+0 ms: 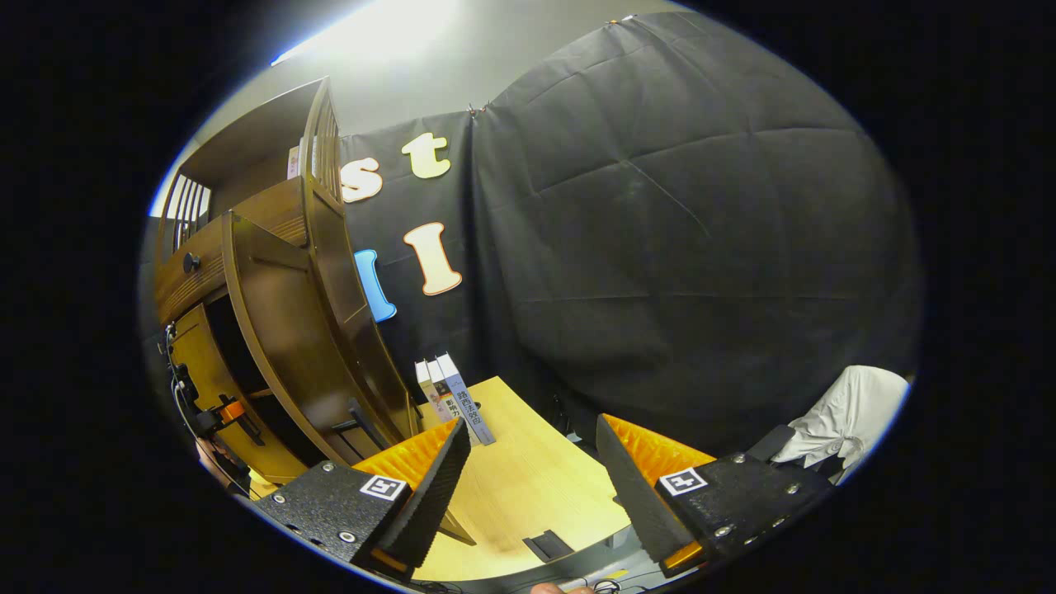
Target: Open the right door of the double-door shoe cabinet with the right hand, and open the left door with the left hand.
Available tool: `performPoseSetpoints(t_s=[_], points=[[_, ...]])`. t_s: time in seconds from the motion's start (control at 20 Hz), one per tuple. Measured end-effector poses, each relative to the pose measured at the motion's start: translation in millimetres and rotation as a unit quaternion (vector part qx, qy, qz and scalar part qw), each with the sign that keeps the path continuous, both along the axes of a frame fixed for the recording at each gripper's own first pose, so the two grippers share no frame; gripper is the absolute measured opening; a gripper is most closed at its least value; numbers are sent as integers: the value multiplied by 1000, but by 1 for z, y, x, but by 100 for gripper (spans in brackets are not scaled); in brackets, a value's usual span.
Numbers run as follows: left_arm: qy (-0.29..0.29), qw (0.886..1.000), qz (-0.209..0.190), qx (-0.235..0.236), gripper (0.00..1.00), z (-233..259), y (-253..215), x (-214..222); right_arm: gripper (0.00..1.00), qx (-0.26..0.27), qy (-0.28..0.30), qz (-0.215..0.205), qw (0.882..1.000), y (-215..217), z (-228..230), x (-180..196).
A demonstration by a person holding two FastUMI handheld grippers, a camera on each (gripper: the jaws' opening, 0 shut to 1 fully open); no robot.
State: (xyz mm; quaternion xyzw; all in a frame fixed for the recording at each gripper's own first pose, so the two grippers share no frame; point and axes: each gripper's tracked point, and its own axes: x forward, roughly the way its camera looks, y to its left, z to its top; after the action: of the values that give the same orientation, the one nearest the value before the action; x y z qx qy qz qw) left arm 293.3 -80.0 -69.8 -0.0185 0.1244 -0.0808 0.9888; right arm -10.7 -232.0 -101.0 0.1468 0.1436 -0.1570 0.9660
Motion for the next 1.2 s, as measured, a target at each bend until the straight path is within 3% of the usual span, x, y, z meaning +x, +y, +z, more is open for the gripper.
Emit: performPoseSetpoints(t_s=[0.15,0.2,0.25,0.3,0.35,0.4,0.55,0.6,0.65,0.8,1.0,1.05,1.2], points=[[-1,1000,-3,-6,30,0,7,-18,95,-4,13,19,1000,13,-8,2],[-3,1000,-6,-7,17,1,8,-23,95,-10,16,25,1000,16,-8,2],[-4,1000,-8,-7,30,3,11,-29,95,-15,18,30,999,22,-8,3],[-5,1000,-10,-7,23,4,13,-33,95,-20,21,36,999,27,-7,3],[-6,1000,-13,-7,30,6,15,-38,95,-25,23,41,999,33,-8,3],[-7,1000,-16,-8,23,8,18,-43,95,-30,25,45,998,39,-7,4],[-16,999,-37,-12,23,14,20,-50,95,-35,26,48,998,58,-9,0],[-18,999,-46,-16,30,18,19,-51,96,-35,24,50,998,68,-10,-3],[-18,998,-55,-17,23,21,21,-53,92,-38,27,51,998,79,-16,-7],[-19,997,-73,-23,28,29,24,-56,96,-45,43,55,997,109,-31,-19],[-25,995,-92,-30,19,37,28,-63,92,-34,57,87,994,160,-47,-25],[-26,995,-96,-31,23,39,30,-64,92,-33,54,96,993,173,-48,-25],[-27,994,-105,-34,21,44,34,-66,92,-35,48,121,991,208,-52,-21]])
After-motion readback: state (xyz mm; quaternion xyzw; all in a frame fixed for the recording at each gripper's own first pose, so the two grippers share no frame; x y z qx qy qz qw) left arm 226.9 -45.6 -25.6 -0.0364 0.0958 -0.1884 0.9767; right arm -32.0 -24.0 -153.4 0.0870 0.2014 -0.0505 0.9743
